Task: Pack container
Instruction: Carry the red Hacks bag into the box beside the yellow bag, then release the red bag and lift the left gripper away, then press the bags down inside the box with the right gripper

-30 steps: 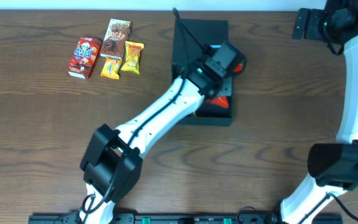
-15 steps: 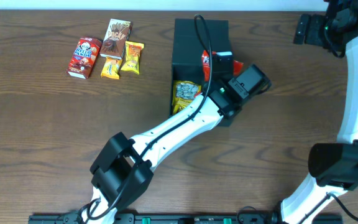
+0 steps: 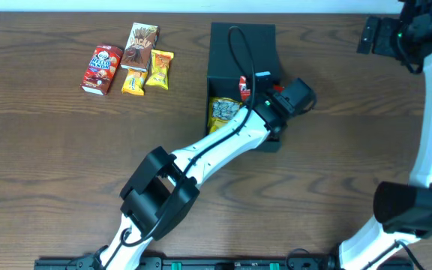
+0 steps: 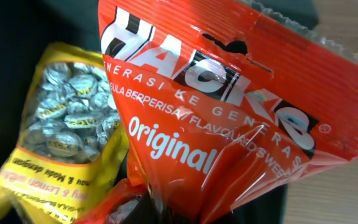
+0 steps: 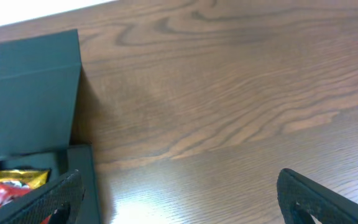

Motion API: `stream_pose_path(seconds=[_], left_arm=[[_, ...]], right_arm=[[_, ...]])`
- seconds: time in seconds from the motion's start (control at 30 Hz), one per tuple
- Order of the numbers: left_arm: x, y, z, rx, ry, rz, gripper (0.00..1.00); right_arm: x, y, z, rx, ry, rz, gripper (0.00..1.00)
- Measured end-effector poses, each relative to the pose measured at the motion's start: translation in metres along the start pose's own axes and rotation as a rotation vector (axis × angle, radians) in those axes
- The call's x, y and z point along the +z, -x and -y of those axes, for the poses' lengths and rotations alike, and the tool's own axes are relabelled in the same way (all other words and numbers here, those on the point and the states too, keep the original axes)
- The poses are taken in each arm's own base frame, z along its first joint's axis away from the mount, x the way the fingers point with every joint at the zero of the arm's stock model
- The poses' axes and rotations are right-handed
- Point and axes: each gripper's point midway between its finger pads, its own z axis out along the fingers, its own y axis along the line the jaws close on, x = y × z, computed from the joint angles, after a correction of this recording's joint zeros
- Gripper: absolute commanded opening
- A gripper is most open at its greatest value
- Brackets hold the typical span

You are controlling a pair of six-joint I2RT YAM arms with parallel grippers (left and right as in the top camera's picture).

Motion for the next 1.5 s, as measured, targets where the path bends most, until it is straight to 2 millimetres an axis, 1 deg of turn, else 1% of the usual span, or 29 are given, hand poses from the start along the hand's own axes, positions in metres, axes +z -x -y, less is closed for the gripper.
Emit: stream_pose_path(seconds=[0.1, 0.23, 0.27, 0.3, 0.33, 0.37, 0.4, 0.43, 0.5, 0.6, 0.67, 0.73, 0.77, 0.8, 0.83, 0.87, 0.9, 0.97, 1.0, 1.03, 1.07, 1.13, 1.2, 1.23, 1.3, 1.37, 1.43, 1.5], left_arm=[[0.015, -0.010, -0.003, 0.000, 0.013, -0.042, 0.06], [0.023, -0.018, -0.001, 0.013, 0.011, -0.069, 0.06], [0.023, -0.019, 0.001, 0.016, 0.004, -0.073, 0.11], [0.023, -0.019, 0.002, 0.022, -0.005, -0.075, 0.33], [0.023, -0.019, 0.003, 0.030, -0.009, -0.077, 0.52], [0.023, -0.020, 0.004, 0.032, -0.011, -0.081, 0.74], [0.023, -0.020, 0.004, 0.039, -0.013, -0.082, 0.94], [0.023, -0.020, 0.004, 0.049, -0.014, -0.083, 0.98], [0.023, -0.021, 0.004, 0.062, -0.015, -0.085, 0.95], [0.022, -0.019, 0.003, 0.095, -0.017, -0.082, 0.95], [0.019, -0.014, 0.002, 0.113, -0.017, -0.071, 0.95], [0.012, -0.004, -0.001, 0.122, -0.014, -0.041, 0.95], [0.004, 0.005, -0.004, 0.124, -0.010, -0.017, 0.95], [-0.006, 0.015, -0.008, 0.120, -0.004, 0.011, 0.95], [-0.015, 0.025, -0.014, 0.112, 0.004, 0.034, 0.95], [-0.029, 0.039, -0.022, 0.097, 0.013, 0.066, 0.95], [-0.044, 0.055, -0.032, 0.075, 0.021, 0.102, 0.95], [-0.068, 0.084, -0.055, 0.026, 0.037, 0.154, 0.95], [-0.084, 0.109, -0.077, -0.030, 0.050, 0.194, 0.95], [-0.095, 0.131, -0.103, -0.088, 0.071, 0.222, 0.95], [-0.099, 0.142, -0.120, -0.123, 0.087, 0.235, 0.95], [-0.099, 0.162, -0.159, -0.203, 0.124, 0.235, 0.95], [-0.094, 0.174, -0.189, -0.267, 0.144, 0.220, 0.95], [-0.091, 0.179, -0.206, -0.304, 0.151, 0.207, 0.95], [-0.087, 0.186, -0.230, -0.355, 0.158, 0.189, 0.95], [-0.085, 0.190, -0.257, -0.410, 0.176, 0.166, 0.95], [-0.083, 0.189, -0.281, -0.453, 0.197, 0.140, 0.95], [-0.083, 0.189, -0.303, -0.492, 0.217, 0.119, 0.95]], right_arm=[[-0.012, 0.002, 0.001, 0.001, 0.000, 0.026, 0.99], [-0.013, 0.002, 0.001, 0.002, -0.001, 0.028, 0.99], [-0.013, 0.002, 0.001, 0.002, -0.001, 0.028, 0.99], [-0.013, 0.002, 0.001, 0.002, -0.001, 0.028, 0.99], [-0.013, 0.002, 0.001, 0.002, -0.001, 0.028, 0.99], [-0.013, 0.002, 0.001, 0.002, -0.001, 0.028, 0.99], [-0.013, 0.002, 0.001, 0.002, -0.001, 0.028, 0.99], [-0.013, 0.002, 0.001, 0.002, -0.001, 0.028, 0.99], [-0.013, 0.002, 0.001, 0.002, -0.001, 0.028, 0.99], [-0.013, 0.002, 0.001, 0.002, -0.001, 0.028, 0.99], [-0.013, 0.003, 0.002, 0.003, -0.001, 0.030, 0.99], [-0.013, 0.004, 0.003, 0.005, -0.002, 0.035, 0.99], [-0.013, 0.005, 0.004, 0.008, -0.004, 0.038, 0.97], [-0.013, 0.006, 0.006, 0.011, -0.006, 0.041, 0.91], [-0.013, 0.006, 0.008, 0.014, -0.008, 0.043, 0.83], [-0.013, 0.007, 0.011, 0.025, -0.012, 0.045, 0.64], [-0.013, 0.007, 0.015, 0.036, -0.017, 0.046, 0.42], [-0.012, 0.008, 0.020, 0.051, -0.013, 0.045, 0.13], [-0.012, 0.007, 0.019, 0.055, 0.011, 0.041, 0.06], [-0.010, 0.005, 0.012, 0.064, 0.049, 0.032, 0.02], [-0.008, 0.004, 0.007, 0.054, 0.072, 0.025, 0.01], [0.005, -0.007, -0.011, 0.036, 0.120, -0.011, 0.01], [0.025, -0.026, -0.038, -0.008, 0.175, -0.070, 0.01], [0.035, -0.040, -0.055, -0.035, 0.207, -0.116, 0.02], [0.050, -0.059, -0.085, -0.103, 0.260, -0.157, 0.02], [0.060, -0.089, -0.120, -0.188, 0.313, -0.218, 0.01], [0.063, -0.116, -0.149, -0.262, 0.359, -0.267, 0.02], [0.065, -0.139, -0.173, -0.322, 0.398, -0.303, 0.02]])
